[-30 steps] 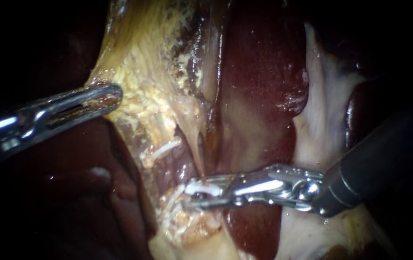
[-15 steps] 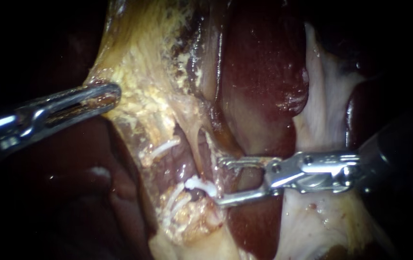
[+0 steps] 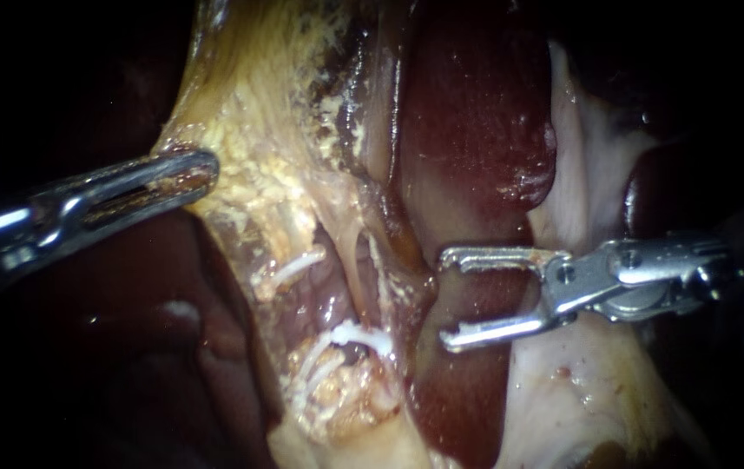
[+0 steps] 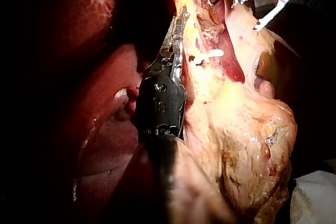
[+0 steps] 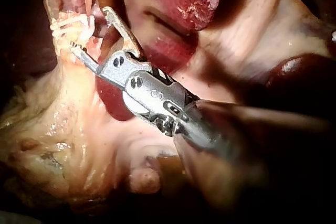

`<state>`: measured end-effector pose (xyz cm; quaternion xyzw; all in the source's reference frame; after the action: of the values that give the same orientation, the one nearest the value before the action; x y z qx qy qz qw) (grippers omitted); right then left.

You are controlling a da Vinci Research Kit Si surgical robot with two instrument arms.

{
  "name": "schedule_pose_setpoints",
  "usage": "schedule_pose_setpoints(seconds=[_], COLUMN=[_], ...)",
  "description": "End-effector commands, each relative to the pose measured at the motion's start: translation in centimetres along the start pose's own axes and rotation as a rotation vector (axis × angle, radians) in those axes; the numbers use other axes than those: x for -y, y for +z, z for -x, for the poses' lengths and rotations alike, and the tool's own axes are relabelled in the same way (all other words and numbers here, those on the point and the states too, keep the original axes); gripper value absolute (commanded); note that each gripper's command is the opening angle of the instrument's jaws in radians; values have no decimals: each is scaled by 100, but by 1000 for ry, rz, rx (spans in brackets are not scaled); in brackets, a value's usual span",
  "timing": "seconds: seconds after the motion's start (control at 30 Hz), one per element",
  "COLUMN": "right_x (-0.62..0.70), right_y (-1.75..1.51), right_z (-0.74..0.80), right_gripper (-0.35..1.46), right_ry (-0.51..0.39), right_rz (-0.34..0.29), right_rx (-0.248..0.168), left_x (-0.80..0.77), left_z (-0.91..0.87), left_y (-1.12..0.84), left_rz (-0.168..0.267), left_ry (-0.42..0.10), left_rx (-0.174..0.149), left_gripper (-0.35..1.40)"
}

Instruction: Going back first clip right tube

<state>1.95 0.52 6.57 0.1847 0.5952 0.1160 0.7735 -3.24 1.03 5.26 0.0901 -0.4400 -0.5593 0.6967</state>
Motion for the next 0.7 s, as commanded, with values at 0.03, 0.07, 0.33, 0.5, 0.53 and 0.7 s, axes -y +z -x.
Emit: schedule_pose_setpoints(seconds=[0.03, 0.07, 0.33, 0.5, 0.53, 0.7], right_x=[-3, -4, -10, -10, -10, -10], right_y=[-2, -3, 0, -1, -1, -4], right_z=[-1, -3, 3, 4, 4, 4], right_gripper=[60, 60, 60, 60, 60, 59], right_ry=[-3, -1, -12, -12, -12, -13], right_rz=[2, 5, 13, 13, 13, 11], right_rx=[-4, -13, -14, -14, -14, -14], left_x=[1, 1, -10, -20, -21, -22], left_z=[0, -1, -28, -59, -62, -77], left_y=[1, 1, 26, 62, 66, 99], left_rz=[1, 2, 12, 11, 11, 3], left_ry=[1, 1, 17, 35, 37, 43], left_rx=[0, 1, -20, -58, -63, -75], left_gripper=[-35, -35, -35, -35, -35, -35])
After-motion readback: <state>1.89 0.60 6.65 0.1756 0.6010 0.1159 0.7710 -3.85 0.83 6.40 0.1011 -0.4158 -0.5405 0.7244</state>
